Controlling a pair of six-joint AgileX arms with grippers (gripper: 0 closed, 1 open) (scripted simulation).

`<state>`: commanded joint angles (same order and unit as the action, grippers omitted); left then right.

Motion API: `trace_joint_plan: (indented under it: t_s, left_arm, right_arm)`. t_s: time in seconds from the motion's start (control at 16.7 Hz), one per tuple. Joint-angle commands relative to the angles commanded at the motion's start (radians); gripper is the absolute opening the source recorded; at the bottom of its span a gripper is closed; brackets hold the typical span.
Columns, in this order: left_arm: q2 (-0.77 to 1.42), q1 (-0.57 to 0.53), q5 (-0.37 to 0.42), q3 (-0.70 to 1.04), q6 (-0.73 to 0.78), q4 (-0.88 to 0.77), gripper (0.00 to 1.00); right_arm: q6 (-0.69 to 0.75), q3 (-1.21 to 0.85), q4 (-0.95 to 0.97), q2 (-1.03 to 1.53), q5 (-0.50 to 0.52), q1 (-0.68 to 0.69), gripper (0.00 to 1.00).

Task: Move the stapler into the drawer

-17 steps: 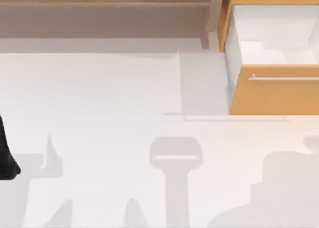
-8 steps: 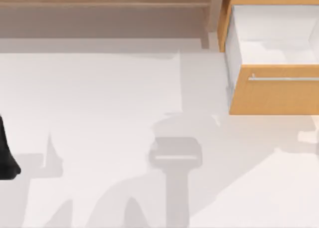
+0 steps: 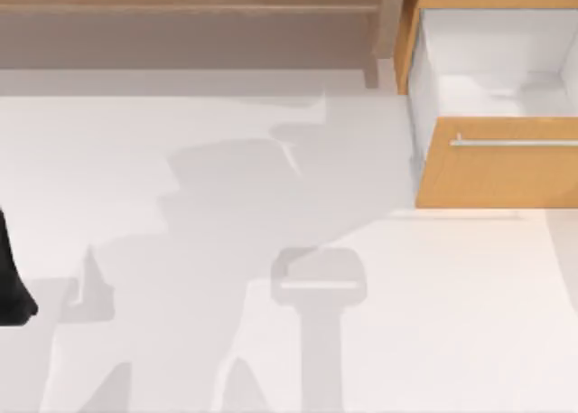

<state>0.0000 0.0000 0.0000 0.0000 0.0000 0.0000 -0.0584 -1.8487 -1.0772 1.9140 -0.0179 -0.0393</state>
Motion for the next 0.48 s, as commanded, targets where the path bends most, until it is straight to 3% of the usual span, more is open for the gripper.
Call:
trace_joint_plan:
  t_s: [0.48]
  left_arm:
    - [0.0,0.0,0.0,0.0,0.0,0.0,1.0]
  right_arm:
    - [-0.051,-0.26,-0.159,0.317,0.014,0.138,0.0]
